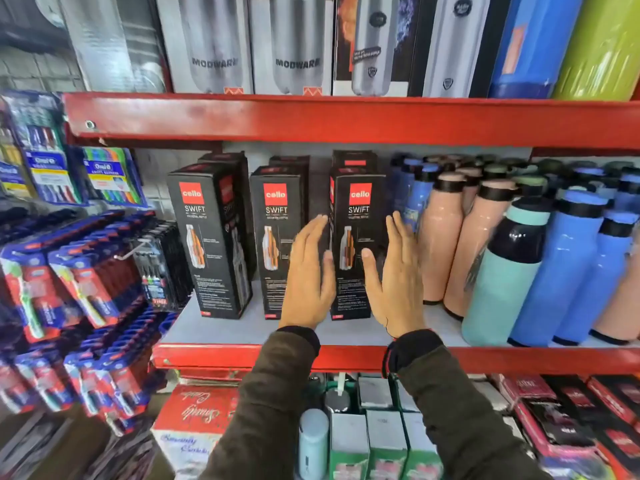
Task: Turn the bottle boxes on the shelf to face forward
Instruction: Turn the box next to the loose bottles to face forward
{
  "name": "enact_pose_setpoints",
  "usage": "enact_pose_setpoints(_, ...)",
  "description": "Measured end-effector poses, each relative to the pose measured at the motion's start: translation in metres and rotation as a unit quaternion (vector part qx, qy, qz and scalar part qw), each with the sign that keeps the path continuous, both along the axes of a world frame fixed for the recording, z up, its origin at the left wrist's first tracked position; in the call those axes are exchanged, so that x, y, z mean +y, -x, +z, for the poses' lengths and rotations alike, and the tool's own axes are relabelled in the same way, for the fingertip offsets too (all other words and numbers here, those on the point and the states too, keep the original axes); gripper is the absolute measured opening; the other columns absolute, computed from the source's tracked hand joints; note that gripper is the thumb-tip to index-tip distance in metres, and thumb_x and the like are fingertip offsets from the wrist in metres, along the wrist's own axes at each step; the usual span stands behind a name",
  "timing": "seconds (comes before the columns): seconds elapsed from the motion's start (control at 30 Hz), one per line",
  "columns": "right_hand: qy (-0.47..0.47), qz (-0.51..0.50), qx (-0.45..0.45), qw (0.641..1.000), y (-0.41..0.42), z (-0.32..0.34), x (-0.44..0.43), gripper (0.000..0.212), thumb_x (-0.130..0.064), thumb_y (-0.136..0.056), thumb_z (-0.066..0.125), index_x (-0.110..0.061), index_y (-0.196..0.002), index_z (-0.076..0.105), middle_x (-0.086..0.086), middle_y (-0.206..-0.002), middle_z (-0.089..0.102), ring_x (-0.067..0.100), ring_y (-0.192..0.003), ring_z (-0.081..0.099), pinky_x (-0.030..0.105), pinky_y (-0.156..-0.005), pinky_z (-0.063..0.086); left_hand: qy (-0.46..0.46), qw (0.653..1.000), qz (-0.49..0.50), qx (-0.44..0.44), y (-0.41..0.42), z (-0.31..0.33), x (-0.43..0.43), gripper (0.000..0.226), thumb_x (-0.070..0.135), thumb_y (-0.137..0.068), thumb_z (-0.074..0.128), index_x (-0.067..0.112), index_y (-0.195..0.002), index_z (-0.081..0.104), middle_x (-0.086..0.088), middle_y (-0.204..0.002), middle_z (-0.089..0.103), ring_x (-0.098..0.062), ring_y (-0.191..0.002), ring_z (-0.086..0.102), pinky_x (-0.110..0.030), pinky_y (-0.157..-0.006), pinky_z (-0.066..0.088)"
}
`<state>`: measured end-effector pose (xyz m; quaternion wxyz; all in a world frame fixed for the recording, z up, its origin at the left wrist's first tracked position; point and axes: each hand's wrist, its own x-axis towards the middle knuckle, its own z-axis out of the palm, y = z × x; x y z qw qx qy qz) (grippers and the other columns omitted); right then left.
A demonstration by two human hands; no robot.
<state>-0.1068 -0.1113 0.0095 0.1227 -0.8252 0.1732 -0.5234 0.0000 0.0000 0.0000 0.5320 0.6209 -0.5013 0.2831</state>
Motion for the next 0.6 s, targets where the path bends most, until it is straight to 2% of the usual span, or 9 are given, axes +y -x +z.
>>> enact_pose_setpoints(0.1,-0.094,0.028,0.012,0.995,-0.007,-0.015,-0.016,0.06,-0.035,-0.103,0.045,-0.013,-0.155,0.022,0.004,-0.163,0.022,0.02,-0.151,0.018,0.032,-0.122,0.019,0.007,0.988,-0.034,0.15,0.004,-0.016,-0.013,0.047,0.021,-0.108,0.036,0.023,-0.155,0.032,0.013,-0.154,0.035,-0.01,-0.147,0.037,-0.042,-0.121,0.035)
enact_pose_setpoints(0.17,-0.167,0.048,0.029,0.984,-0.013,-0.029,-0.027,0.059,-0.035,-0.103,0.044,-0.014,-0.154,0.024,0.005,-0.161,0.027,0.017,-0.148,0.024,0.018,-0.114,0.017,-0.018,0.973,-0.035,0.228,0.008,-0.027,-0.024,0.048,0.021,-0.108,0.037,0.02,-0.155,0.032,0.013,-0.151,0.036,-0.01,-0.146,0.037,-0.039,-0.122,0.033)
enact_pose_setpoints(0.2,-0.203,0.059,0.036,0.977,-0.016,-0.034,-0.031,0.058,-0.035,-0.103,0.044,-0.014,-0.154,0.025,0.005,-0.16,0.029,0.016,-0.146,0.026,0.015,-0.111,0.016,-0.025,0.965,-0.036,0.257,0.008,-0.031,-0.028,0.048,0.019,-0.108,0.037,0.018,-0.156,0.032,0.01,-0.152,0.037,-0.01,-0.146,0.036,-0.038,-0.123,0.03)
enact_pose_setpoints(0.27,-0.265,0.09,0.055,0.958,-0.022,-0.042,-0.04,0.055,-0.036,-0.104,0.042,-0.016,-0.153,0.027,0.004,-0.159,0.032,0.016,-0.145,0.029,0.022,-0.114,0.019,-0.043,0.947,-0.047,0.315,0.005,-0.036,-0.036,0.048,0.019,-0.108,0.036,0.017,-0.156,0.034,0.004,-0.157,0.038,-0.01,-0.148,0.034,-0.032,-0.125,0.026)
enact_pose_setpoints(0.33,-0.309,0.121,0.069,0.941,-0.028,-0.05,-0.049,0.049,-0.032,-0.105,0.042,-0.016,-0.15,0.034,0.005,-0.154,0.041,0.019,-0.142,0.037,0.038,-0.119,0.027,-0.06,0.934,-0.055,0.348,0.002,-0.04,-0.041,0.046,0.019,-0.109,0.035,0.017,-0.155,0.036,0.001,-0.158,0.04,-0.011,-0.148,0.035,-0.025,-0.121,0.025)
enact_pose_setpoints(0.4,-0.334,0.144,0.07,0.929,-0.031,-0.055,-0.051,0.04,-0.029,-0.104,0.043,-0.02,-0.144,0.042,0.004,-0.144,0.053,0.02,-0.132,0.05,0.047,-0.112,0.038,-0.067,0.931,-0.061,0.353,0.001,-0.043,-0.044,0.047,0.02,-0.108,0.036,0.018,-0.155,0.036,0.002,-0.159,0.041,-0.005,-0.145,0.036,-0.021,-0.119,0.026)
enact_pose_setpoints(0.5,-0.34,0.172,0.046,0.923,-0.034,-0.06,-0.053,0.03,-0.026,-0.103,0.047,-0.034,-0.131,0.046,0.003,-0.129,0.064,0.02,-0.114,0.064,0.052,-0.099,0.05,-0.047,0.926,-0.077,0.367,-0.002,-0.045,-0.046,0.046,0.022,-0.107,0.042,0.021,-0.153,0.041,0.006,-0.155,0.048,0.002,-0.139,0.043,-0.019,-0.118,0.032)
enact_pose_setpoints(0.57,-0.338,0.184,0.03,0.922,-0.035,-0.063,-0.052,0.034,-0.025,-0.1,0.052,-0.041,-0.13,0.046,-0.001,-0.128,0.065,0.017,-0.111,0.066,0.05,-0.096,0.053,-0.031,0.919,-0.089,0.382,-0.005,-0.045,-0.045,0.044,0.025,-0.106,0.046,0.023,-0.15,0.046,0.01,-0.15,0.053,0.009,-0.132,0.047,-0.014,-0.114,0.036)
enact_pose_setpoints(0.6,-0.334,0.188,0.027,0.923,-0.036,-0.063,-0.052,0.037,-0.026,-0.098,0.055,-0.043,-0.13,0.046,-0.006,-0.128,0.064,0.013,-0.113,0.065,0.048,-0.097,0.054,-0.027,0.917,-0.093,0.388,-0.006,-0.045,-0.045,0.044,0.026,-0.106,0.047,0.024,-0.149,0.047,0.01,-0.149,0.054,0.009,-0.132,0.049,-0.016,-0.115,0.037)
